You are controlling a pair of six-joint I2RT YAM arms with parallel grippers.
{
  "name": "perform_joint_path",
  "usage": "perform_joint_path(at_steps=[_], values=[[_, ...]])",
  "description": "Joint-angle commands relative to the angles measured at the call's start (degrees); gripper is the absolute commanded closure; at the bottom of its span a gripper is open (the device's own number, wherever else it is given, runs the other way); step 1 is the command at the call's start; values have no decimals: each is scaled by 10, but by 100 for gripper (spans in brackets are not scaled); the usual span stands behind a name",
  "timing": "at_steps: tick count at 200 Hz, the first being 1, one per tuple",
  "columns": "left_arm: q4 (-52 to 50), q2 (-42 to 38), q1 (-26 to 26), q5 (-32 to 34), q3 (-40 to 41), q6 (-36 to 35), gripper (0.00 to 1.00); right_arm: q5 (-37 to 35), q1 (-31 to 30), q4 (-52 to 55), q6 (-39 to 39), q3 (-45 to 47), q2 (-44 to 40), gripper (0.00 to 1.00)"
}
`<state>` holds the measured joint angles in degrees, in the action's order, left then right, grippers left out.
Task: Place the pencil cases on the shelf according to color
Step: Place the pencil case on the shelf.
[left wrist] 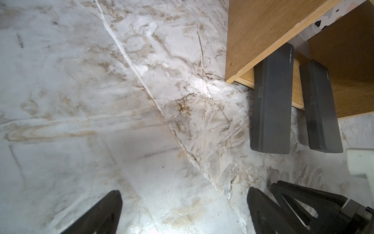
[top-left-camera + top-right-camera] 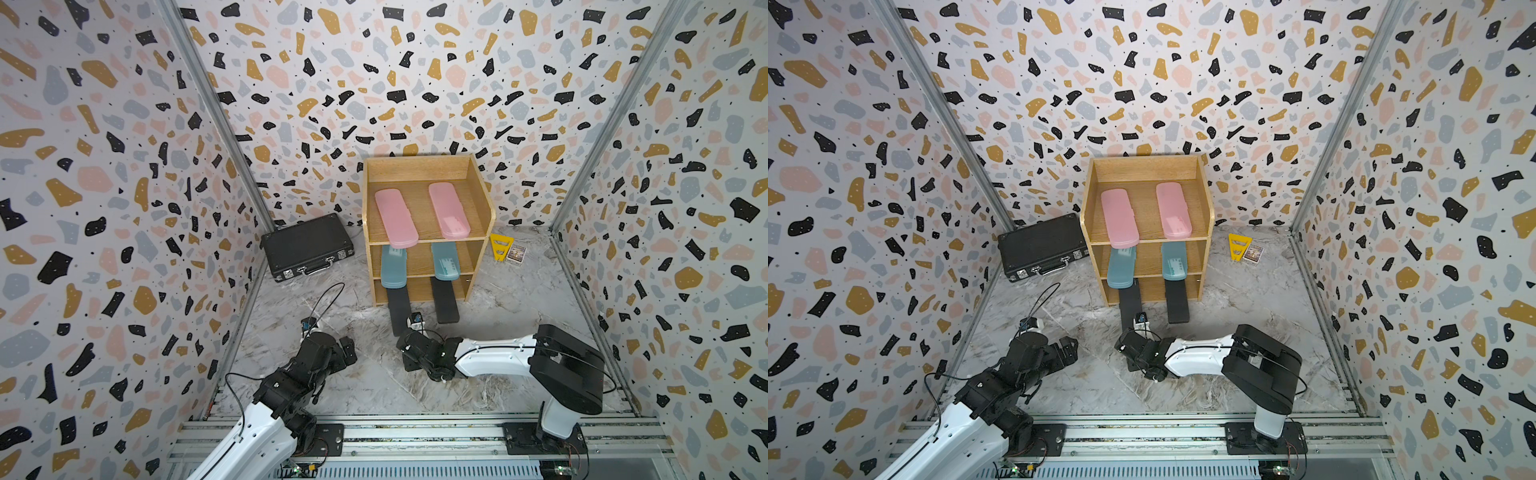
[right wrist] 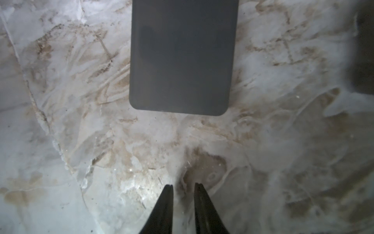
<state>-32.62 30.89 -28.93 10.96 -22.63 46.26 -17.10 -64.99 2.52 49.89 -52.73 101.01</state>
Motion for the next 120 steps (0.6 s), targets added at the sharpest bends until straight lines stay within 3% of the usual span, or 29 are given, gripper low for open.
perform_joint_path(at_steps=[1,120], values=[[0,-5,3,7,-4,-1,0,1,12,-30,-8,-21,6,76],[15,3,3,10,-2,-6,0,-2,32,-59,-30,-61,44,76]])
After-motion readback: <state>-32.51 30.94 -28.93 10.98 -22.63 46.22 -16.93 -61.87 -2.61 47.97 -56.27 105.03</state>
